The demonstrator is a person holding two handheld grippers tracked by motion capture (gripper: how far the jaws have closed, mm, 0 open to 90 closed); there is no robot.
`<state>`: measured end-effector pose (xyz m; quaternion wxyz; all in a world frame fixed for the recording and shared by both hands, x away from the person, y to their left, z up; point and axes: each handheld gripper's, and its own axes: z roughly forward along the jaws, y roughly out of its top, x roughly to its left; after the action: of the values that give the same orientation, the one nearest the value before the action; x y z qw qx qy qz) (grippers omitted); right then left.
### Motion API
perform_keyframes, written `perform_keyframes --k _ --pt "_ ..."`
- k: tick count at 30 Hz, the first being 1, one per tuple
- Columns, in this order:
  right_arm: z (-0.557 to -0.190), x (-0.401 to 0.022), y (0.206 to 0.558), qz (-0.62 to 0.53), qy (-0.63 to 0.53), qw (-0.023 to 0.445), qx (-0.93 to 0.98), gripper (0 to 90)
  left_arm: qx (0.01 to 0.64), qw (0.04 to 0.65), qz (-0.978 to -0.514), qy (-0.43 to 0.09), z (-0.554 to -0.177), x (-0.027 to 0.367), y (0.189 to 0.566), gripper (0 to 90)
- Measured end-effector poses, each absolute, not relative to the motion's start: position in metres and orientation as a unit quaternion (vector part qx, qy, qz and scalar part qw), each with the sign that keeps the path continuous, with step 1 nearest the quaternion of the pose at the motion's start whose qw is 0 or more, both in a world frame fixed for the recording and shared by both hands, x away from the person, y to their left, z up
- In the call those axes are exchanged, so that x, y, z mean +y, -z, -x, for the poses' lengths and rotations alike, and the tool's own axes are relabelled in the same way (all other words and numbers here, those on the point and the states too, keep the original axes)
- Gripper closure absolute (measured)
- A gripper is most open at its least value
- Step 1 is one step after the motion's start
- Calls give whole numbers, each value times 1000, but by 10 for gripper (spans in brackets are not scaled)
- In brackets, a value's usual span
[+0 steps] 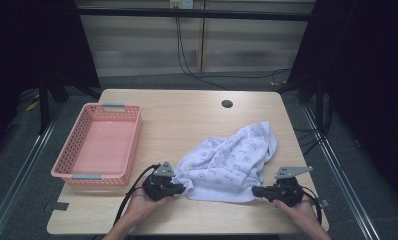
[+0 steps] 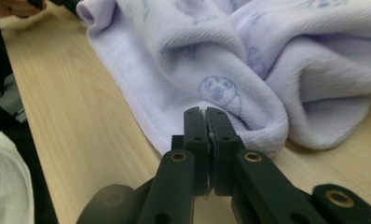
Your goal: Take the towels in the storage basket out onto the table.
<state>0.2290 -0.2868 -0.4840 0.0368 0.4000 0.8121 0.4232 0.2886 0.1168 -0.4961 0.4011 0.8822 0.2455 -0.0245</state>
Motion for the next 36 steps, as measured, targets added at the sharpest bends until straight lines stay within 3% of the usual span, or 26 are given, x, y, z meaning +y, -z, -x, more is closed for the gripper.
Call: perform_keyframes --k 5,16,27,36 --pt "-235 -294 472 -411 -452 44 791 880 275 491 -824 58 -295 139 475 884" --pt "-262 -318 400 -411 -522 118 737 883 281 568 -773 25 -326 161 410 885" --pt "-298 -319 350 -406 -567 144 703 884 291 602 -743 29 -355 158 373 886" --pt "-337 -319 285 -413 -575 180 683 885 290 627 -723 -25 -386 156 308 886"
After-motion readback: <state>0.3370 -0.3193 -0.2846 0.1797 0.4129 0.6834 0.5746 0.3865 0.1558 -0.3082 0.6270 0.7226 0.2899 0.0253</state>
